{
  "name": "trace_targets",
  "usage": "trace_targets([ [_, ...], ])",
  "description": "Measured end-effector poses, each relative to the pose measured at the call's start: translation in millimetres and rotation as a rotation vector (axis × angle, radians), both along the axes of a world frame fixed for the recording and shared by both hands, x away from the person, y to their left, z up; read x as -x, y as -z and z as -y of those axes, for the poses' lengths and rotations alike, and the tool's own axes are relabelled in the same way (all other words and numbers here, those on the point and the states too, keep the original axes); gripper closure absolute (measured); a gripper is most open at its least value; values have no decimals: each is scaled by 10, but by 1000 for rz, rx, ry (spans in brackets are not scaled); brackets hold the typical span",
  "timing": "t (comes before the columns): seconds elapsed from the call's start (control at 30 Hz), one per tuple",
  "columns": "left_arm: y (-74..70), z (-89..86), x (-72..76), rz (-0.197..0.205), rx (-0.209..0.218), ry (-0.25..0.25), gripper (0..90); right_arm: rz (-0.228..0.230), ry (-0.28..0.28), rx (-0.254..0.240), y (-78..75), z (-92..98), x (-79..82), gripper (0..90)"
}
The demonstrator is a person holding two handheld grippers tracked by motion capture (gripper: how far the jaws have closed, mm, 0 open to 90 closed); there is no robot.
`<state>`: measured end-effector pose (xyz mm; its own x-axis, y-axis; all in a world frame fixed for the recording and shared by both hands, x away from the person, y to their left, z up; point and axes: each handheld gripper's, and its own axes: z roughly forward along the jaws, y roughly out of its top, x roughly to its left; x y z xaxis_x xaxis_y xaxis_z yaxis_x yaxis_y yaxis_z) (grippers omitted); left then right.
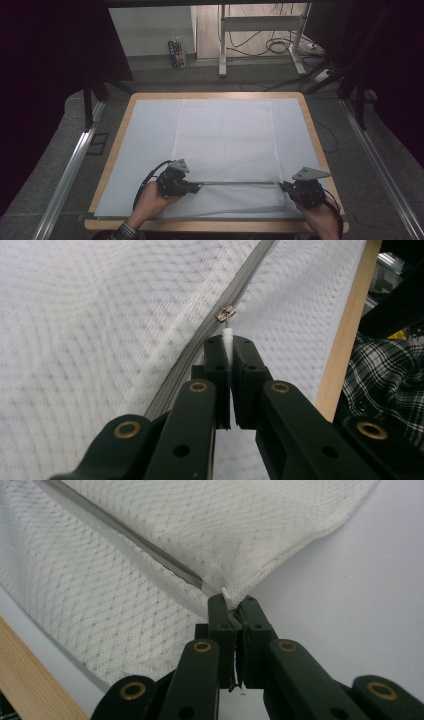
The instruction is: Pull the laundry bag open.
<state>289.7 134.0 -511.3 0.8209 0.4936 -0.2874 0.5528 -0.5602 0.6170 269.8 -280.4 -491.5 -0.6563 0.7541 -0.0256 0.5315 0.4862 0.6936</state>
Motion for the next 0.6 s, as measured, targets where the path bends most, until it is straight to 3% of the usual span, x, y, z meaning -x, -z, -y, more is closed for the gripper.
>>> trace_targets([
  [0.53, 19, -134, 88, 10, -5, -26, 879, -2, -1, 4, 8, -9, 1, 857],
  [0.6, 15, -145, 99, 20, -27, -38, 879, 5, 2, 12, 5, -12, 4, 858],
])
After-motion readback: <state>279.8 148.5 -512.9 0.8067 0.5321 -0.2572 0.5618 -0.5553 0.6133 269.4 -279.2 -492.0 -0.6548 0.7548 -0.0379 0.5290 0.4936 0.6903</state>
